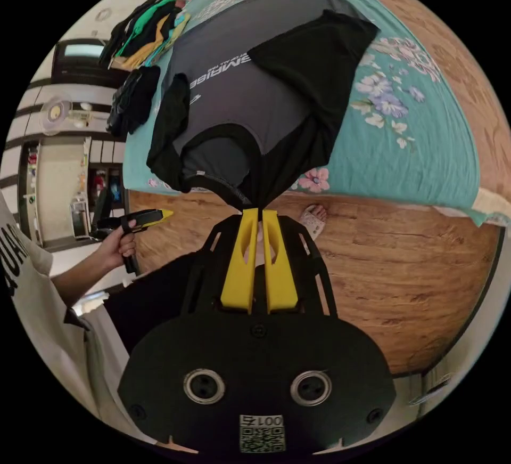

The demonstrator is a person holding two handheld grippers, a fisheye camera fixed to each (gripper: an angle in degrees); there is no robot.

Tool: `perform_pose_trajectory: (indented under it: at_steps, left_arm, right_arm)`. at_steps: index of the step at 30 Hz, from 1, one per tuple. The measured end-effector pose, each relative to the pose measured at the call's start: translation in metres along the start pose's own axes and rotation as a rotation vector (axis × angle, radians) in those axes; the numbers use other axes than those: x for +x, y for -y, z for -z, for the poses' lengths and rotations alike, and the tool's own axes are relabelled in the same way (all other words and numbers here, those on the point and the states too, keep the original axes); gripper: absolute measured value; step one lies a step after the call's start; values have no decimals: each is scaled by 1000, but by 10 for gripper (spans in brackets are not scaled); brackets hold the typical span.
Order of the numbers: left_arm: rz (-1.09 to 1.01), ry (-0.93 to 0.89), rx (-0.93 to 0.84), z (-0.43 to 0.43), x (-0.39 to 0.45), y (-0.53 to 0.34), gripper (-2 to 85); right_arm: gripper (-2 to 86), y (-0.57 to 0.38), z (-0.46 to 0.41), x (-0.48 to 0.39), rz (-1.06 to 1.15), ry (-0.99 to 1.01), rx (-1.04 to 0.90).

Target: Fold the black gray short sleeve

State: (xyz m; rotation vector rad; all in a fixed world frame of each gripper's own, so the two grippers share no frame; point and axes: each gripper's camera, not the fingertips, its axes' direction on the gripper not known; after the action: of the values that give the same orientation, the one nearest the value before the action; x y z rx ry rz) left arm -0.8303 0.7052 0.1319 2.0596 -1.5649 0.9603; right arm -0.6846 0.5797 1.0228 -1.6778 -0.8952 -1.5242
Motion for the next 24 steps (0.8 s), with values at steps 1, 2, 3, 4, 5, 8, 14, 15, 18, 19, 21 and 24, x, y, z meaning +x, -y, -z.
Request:
perform_pose_trajectory:
  at_steps: [1,2,3,4,5,8,14,15,18,19,21,24]
  left_arm:
    - [-4,24,-35,0,-7,-5,-8]
    - [-12,-10,-55,1,-13,-8,-7]
    - [-14,-32,-56,3,-16,-9,-7]
    - [-12,-68,-37,7,-20,-8,-4]
    - [-21,-106,5,13,-22,-4,3]
    - [-13,-204,97,21,-26,10,33]
    - [144,-263,219,31,-41,3,58]
    - [156,-254,232,34,-43,1,59]
    - [175,-155,286,57,-46,-6,66]
    - [155,-99,305,65,-45,-4,70]
    - [116,-11,316,74,-43,2,83]
    - [74,15,306,71,-40,15,84]
  right_arm:
    - [10,-1,-3,-4,29,-29,-11]
    - [10,-3,-6,-6,42,-45,-15]
    - [11,-4,-7,-7,43,-50,-15]
    - [13,-5,-10,-6,41,-49,-15]
    - [15,-5,-14,-5,32,-42,-25]
    - [23,-3,-16,-5,46,16,7]
    - [74,-10,5,-13,35,-94,176]
    - [80,-8,5,-14,46,-115,172]
    - [100,11,-2,-13,72,-186,136]
    - [102,19,-6,-12,68,-179,128]
    - [99,28,-14,-12,47,-162,126]
    - [82,36,-31,-18,-29,-227,121]
